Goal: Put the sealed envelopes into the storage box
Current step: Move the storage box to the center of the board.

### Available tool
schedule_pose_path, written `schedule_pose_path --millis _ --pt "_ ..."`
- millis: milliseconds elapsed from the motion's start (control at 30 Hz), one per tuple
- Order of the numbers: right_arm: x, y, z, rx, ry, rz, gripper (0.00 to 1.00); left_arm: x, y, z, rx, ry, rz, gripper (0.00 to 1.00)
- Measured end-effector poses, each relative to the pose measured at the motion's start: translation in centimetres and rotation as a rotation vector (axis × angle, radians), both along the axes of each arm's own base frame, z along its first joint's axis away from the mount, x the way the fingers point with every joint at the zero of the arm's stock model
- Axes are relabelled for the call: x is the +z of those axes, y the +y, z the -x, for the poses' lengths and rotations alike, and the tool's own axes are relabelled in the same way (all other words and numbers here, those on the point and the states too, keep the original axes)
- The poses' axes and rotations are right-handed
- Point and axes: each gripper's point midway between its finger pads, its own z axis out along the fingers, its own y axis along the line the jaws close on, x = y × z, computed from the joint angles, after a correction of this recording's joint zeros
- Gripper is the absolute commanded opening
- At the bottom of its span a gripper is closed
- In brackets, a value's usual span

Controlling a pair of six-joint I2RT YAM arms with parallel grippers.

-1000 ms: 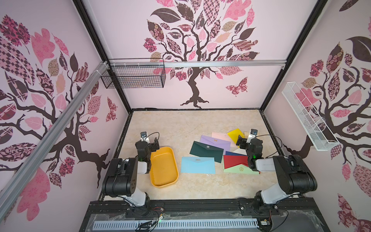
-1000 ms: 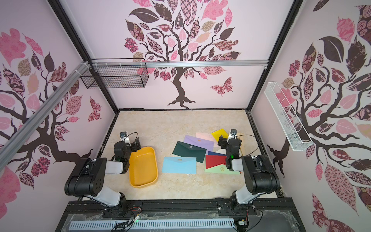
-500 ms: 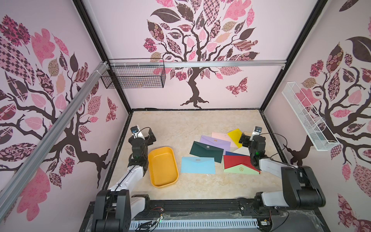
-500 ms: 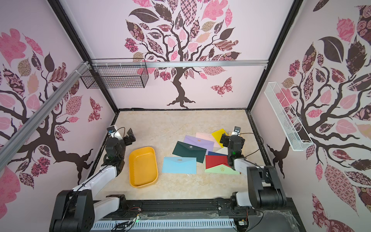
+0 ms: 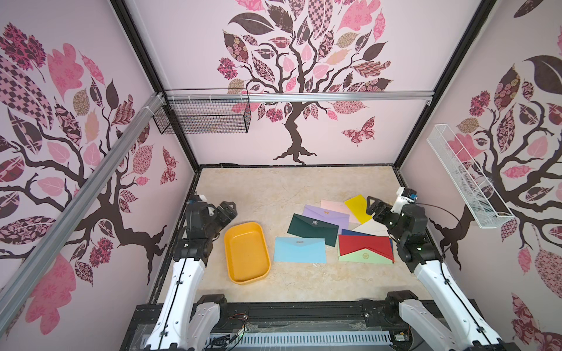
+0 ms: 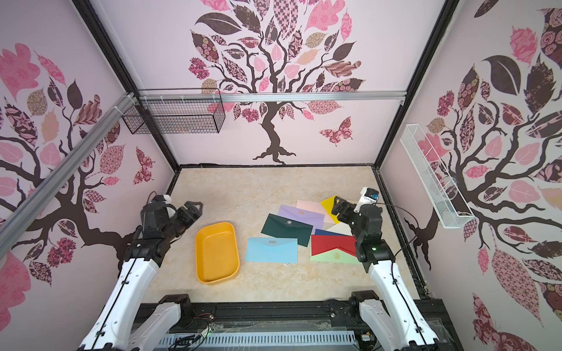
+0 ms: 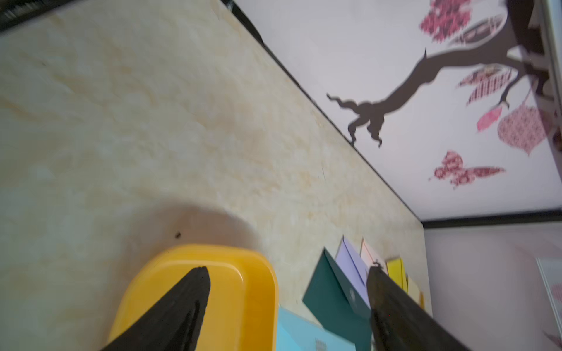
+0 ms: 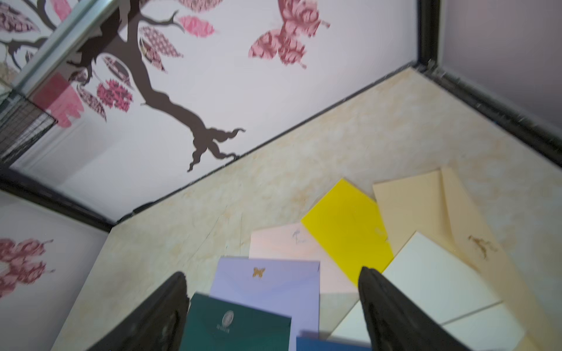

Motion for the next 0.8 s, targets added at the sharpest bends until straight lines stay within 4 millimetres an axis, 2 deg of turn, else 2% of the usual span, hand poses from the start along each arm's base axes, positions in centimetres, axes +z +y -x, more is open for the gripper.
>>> schedule_pose_path --millis 67,100,167,233,333,433,467,600,800 --pt "-1.6 1.6 1.7 0.071 0.06 -0.024 0.88 -0.8 -3.0 2.4 -0.105 0.059 -0.021 0.83" --pt "-2.2 2.0 2.4 0.092 0.084 -0.031 0.88 -1.4 -3.9 3.3 -0.137 0.087 -0.036 0.82" --pt "-2.9 2.4 3.8 0.118 0.12 -0.042 0.88 -3.2 -5.0 4.9 -0.183 0.158 -0.081 0.81" --pt "-3.3 2.5 4.8 0.132 0.135 -0.047 0.87 -5.0 -5.7 5.5 -0.212 0.237 -0.128 0.77" --pt "-4.0 2.4 6.3 0.142 0.149 -0.046 0.87 -8.4 -6.7 5.3 -0.25 0.389 -0.241 0.7" --pt "-4.8 2.3 7.4 0.143 0.167 -0.044 0.86 -11.1 -8.6 4.3 -0.309 0.508 -0.364 0.7" --pt "-5.0 2.3 7.6 0.145 0.171 -0.042 0.87 -11.9 -9.2 4.1 -0.328 0.53 -0.401 0.66" --pt "-5.4 2.3 7.8 0.148 0.188 -0.042 0.87 -14.0 -10.5 3.8 -0.375 0.593 -0.491 0.54" --pt "-5.4 2.4 7.9 0.157 0.188 -0.046 0.87 -16.2 -9.9 3.5 -0.383 0.656 -0.571 0.26"
